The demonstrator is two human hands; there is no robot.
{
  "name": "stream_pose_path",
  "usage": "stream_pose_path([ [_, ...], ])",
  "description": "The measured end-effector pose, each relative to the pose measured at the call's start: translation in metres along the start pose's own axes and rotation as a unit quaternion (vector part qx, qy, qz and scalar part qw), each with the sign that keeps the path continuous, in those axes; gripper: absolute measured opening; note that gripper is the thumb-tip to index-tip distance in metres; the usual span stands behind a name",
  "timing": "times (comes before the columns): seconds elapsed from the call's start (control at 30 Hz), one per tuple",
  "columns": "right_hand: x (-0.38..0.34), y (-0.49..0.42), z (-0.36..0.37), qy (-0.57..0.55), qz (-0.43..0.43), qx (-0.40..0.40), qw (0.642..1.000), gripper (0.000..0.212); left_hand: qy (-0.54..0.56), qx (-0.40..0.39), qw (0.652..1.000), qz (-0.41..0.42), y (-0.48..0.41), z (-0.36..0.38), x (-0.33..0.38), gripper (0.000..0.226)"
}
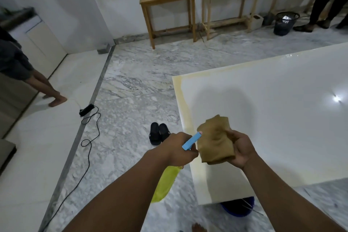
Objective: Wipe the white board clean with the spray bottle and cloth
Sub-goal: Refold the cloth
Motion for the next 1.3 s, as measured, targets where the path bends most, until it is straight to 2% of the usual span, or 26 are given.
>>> stream_pose_path([
  [0.13, -0.035, -0.034, 0.013, 0.063, 0.018, 0.023, 0.998, 0.045, -0.039, -0.028, 0.999, -0.025, -0.031, -0.021, 0.005, 0.027],
  [0.4, -0.073, -0.064, 0.0, 0.117, 0.034, 0.086, 0.989, 0.05, -0.173, 0.017, 0.983, -0.063, -0.074, -0.055, 0.01, 0.037],
  [0.53, -0.082, -0.073, -0.001, 0.114, 0.027, 0.102, 0.988, 0.045, -0.152, 0.024, 0.985, -0.081, -0.093, -0.077, -0.004, 0.038],
  [0.67, -0.099, -0.08, -0.007, 0.14, 0.016, 0.17, 0.975, 0.045, -0.128, 0.034, 0.99, -0.05, -0.108, -0.104, -0.013, 0.03],
  [0.87, -0.13, -0.115, 0.001, 0.244, 0.032, 0.26, 0.934, 0.033, -0.061, 0.02, 0.998, 0.019, -0.139, -0.15, -0.029, 0.032],
  [1.07, -0.162, -0.191, -0.01, 0.341, 0.101, 0.293, 0.888, 0.057, -0.037, 0.026, 0.997, 0.065, -0.18, -0.209, -0.058, 0.034],
  [1.2, -0.189, -0.248, 0.007, 0.414, 0.114, 0.299, 0.852, 0.044, 0.017, 0.037, 0.997, 0.063, -0.203, -0.247, -0.095, 0.032],
  [1.3, -0.213, -0.298, 0.03, 0.5, 0.115, 0.293, 0.807, 0.034, 0.036, 0.048, 0.997, 0.053, -0.218, -0.271, -0.124, 0.035],
])
Point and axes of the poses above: each hand's wrist, its own y-axis away from the middle knuckle, its own z-axis out of the palm, x = y × z, the point moved 9 cm from there along -y, towards the middle knuckle, and after that the axes turned 14 degrees about -x, right-handed, at the moved point
